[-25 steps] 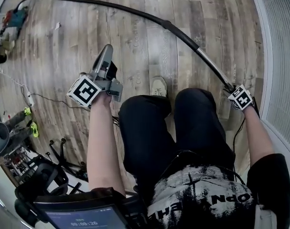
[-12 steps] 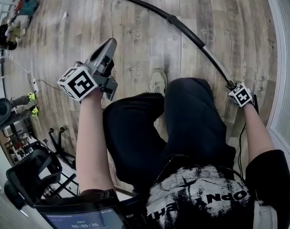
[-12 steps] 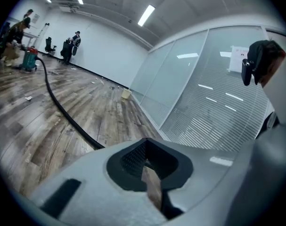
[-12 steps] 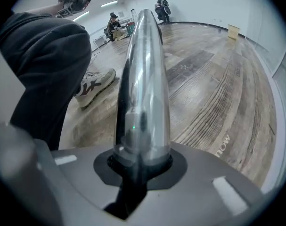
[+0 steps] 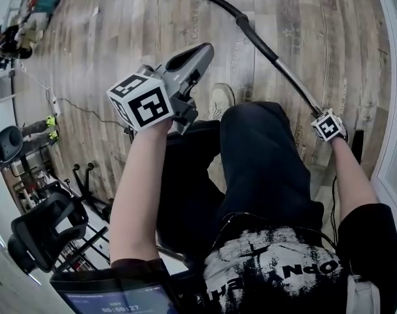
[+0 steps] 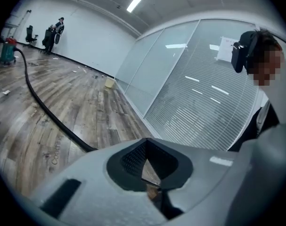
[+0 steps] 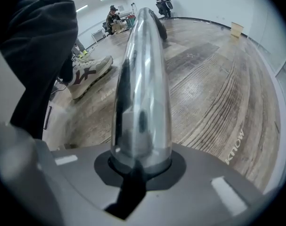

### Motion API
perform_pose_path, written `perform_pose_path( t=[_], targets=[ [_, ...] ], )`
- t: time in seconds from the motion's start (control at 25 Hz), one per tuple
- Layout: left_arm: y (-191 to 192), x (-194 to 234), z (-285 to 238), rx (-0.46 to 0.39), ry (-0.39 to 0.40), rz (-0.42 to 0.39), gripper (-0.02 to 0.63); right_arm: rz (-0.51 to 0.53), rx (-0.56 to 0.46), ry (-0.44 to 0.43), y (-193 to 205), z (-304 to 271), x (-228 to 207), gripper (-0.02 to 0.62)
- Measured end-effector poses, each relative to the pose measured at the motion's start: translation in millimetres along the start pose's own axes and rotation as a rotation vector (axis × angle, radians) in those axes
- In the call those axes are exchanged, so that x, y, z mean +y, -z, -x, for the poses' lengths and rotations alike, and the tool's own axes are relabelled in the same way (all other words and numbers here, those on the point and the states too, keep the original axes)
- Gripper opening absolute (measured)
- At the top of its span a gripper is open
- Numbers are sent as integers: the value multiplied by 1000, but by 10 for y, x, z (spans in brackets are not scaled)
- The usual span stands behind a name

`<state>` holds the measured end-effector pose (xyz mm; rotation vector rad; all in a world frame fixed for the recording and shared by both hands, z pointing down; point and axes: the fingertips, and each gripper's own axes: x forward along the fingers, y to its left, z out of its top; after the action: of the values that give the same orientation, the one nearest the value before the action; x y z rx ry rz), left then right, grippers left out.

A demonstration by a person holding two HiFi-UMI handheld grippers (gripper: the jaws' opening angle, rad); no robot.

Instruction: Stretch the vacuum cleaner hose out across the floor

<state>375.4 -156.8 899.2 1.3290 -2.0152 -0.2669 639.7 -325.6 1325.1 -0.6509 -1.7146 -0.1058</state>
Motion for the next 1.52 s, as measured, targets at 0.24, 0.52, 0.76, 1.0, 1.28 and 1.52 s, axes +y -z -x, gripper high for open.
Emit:
perform_pose_path(
  t=[0.24, 0.52, 0.76, 1.0, 1.28, 1.52],
  targets=[
    [307, -81, -158, 103, 71, -27, 0, 46, 30, 24, -34, -185, 114, 51],
    [515, -304, -204, 180, 162, -108, -2, 71, 103, -51, 91, -322, 356, 55],
    [519, -365, -190, 190, 183, -141, -2, 114, 159, -18, 103, -334, 356, 78],
    [464, -390, -190, 182, 191, -145, -2, 148, 107, 24, -7, -261, 261, 166],
    [452, -329, -128, 179, 172, -151, 0, 125, 37, 44, -208, -155, 188, 190],
    [506, -275, -146, 191, 161, -161, 0, 137, 48, 29, -266, -122, 175, 165]
  ],
)
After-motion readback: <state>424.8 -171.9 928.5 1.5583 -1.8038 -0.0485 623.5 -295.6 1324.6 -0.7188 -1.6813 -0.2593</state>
